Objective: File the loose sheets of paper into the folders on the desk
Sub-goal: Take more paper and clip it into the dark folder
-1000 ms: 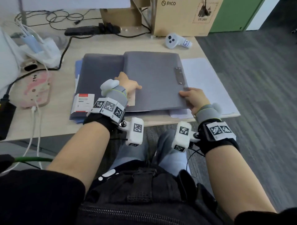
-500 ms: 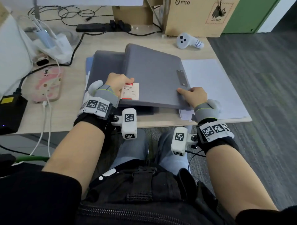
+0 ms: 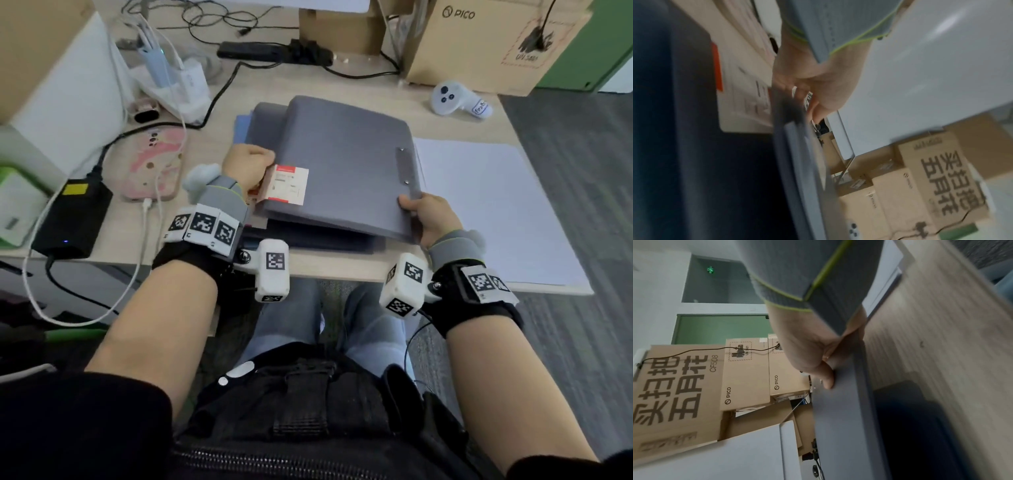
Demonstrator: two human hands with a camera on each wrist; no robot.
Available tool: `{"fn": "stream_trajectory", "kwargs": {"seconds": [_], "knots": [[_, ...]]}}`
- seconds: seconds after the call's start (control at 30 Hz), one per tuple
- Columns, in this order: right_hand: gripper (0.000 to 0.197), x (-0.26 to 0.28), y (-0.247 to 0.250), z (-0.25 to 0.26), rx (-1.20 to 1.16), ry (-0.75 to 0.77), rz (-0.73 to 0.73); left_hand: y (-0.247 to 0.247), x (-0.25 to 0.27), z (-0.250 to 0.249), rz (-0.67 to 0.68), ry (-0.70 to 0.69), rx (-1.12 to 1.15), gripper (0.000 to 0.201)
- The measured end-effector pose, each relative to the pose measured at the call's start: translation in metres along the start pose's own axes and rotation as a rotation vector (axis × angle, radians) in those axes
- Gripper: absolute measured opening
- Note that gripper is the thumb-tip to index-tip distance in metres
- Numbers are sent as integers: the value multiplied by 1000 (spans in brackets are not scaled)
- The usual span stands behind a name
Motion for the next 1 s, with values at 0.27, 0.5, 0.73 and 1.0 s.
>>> {"fn": "stream_trajectory", "kwargs": {"seconds": [0.27,0.5,0.73,1.0], "knots": [[17,-1,-6,-12,-40,-6,-14,21,-1,24,-226,57,-473,59],[26,-3,5,-9,-8,34,-8,15,-3,23,-190,35,-707,59],[23,-5,17,-8,-31,73,-7,9,-1,16,-125,110,-694,32],[15,-10,25,-14,-81,36,28,5,5,13,295,167,-6,10]]}}
Point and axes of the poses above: each hand's wrist, its own x-axis away from the middle knuckle, its own y-axis out of the back of the hand, z = x × y, the point moved 2 cm from there along -x, towards the middle knuckle, and after that the axes turned 12 degrees about y, right-handed, at the moved point
